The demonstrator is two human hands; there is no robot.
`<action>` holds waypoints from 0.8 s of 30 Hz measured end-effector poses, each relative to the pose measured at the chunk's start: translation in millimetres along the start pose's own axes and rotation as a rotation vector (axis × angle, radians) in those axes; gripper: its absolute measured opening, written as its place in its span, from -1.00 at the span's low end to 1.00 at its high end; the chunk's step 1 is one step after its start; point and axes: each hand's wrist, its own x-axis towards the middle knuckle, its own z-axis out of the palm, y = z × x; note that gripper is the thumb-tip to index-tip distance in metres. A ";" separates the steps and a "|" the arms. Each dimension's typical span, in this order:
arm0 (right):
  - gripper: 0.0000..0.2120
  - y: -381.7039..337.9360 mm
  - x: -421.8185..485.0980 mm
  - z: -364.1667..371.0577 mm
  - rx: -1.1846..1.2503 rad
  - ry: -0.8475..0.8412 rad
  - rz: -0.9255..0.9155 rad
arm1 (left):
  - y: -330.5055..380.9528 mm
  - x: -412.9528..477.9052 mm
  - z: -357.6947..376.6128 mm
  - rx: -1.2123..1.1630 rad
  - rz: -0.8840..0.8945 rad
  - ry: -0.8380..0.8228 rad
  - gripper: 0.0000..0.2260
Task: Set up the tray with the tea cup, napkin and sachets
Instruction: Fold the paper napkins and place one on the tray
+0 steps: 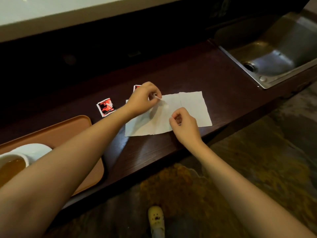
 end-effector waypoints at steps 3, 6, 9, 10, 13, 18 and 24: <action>-0.89 -12.0 3.7 1.8 0.007 -0.050 -0.037 | -4.2 -7.5 -21.1 -0.129 -0.095 0.043 -0.90; -0.87 -26.4 6.7 10.2 -0.061 -0.055 -0.122 | -14.5 -14.5 -38.6 -0.100 -0.124 0.051 -0.88; -0.92 -38.4 8.1 23.8 -0.182 -0.049 -0.255 | -29.7 -18.9 -51.1 -0.024 -0.140 0.073 -0.87; -0.92 -40.5 7.9 29.1 -0.218 -0.060 -0.299 | -35.4 -19.6 -53.2 0.012 -0.139 0.076 -0.87; -0.89 -40.4 5.6 45.6 -0.292 -0.125 -0.397 | -52.6 -21.6 -54.6 0.117 -0.128 0.044 -0.85; -0.69 -30.0 4.4 64.0 -0.351 -0.294 -0.406 | -72.3 -23.8 -49.9 0.232 -0.132 -0.028 -0.76; -0.80 -22.0 11.5 56.1 -0.332 -0.002 -0.278 | -69.6 -24.7 -41.9 0.345 -0.085 0.068 -0.78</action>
